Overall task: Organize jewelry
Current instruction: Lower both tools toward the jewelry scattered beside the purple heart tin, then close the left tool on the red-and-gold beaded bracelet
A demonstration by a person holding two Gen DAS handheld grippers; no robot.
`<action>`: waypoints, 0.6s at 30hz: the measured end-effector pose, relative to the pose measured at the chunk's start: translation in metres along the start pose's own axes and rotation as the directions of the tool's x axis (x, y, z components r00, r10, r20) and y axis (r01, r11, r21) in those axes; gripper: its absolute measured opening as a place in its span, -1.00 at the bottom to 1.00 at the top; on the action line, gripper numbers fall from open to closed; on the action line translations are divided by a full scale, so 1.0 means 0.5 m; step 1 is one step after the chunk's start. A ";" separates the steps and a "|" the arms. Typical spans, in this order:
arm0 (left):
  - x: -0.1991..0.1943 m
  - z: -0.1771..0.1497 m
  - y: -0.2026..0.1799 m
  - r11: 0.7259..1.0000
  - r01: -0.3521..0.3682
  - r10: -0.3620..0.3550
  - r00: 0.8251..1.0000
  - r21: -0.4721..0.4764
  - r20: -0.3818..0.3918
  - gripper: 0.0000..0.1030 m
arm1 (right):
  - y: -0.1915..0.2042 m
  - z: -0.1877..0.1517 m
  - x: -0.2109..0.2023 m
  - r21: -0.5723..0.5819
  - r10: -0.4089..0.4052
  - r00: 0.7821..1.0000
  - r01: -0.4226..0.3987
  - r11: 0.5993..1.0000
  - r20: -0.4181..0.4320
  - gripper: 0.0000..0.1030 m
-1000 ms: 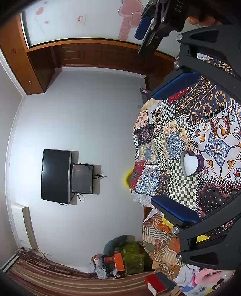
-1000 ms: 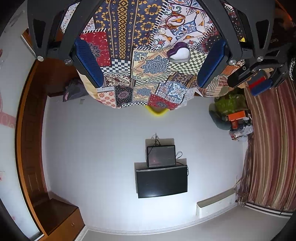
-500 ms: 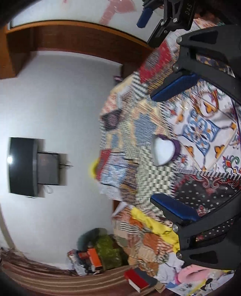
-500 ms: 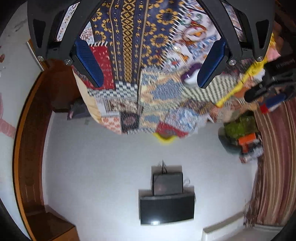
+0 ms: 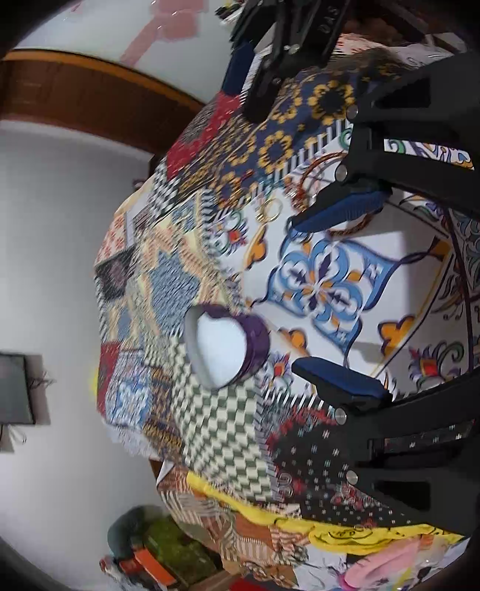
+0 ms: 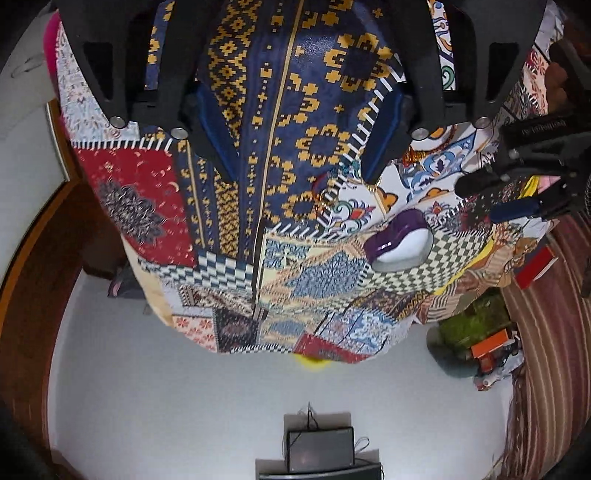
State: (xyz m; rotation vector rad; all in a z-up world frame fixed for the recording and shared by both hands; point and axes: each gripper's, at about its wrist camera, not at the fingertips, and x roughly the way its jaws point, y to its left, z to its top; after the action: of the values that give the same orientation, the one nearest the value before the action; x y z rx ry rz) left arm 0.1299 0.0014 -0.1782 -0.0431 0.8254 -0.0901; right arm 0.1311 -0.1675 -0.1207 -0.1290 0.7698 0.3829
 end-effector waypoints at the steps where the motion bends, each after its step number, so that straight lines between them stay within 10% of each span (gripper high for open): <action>1: 0.006 -0.004 -0.004 1.000 0.009 -0.009 1.000 0.002 -0.009 0.23 | -0.001 0.002 0.005 0.000 0.004 1.000 -0.004 1.000 -0.003 0.12; 18: 0.071 -0.003 -0.038 0.978 0.208 -0.207 0.971 -0.007 -0.117 -0.77 | 0.010 -0.009 0.030 -0.014 0.047 0.998 -0.047 0.999 -0.047 0.10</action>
State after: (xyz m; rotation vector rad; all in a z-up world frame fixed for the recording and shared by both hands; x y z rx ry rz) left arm 0.1515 -0.0210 -0.2036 -0.1198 0.9367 -0.2945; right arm 0.1362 -0.1599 -0.1344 -0.1346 0.8174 0.4315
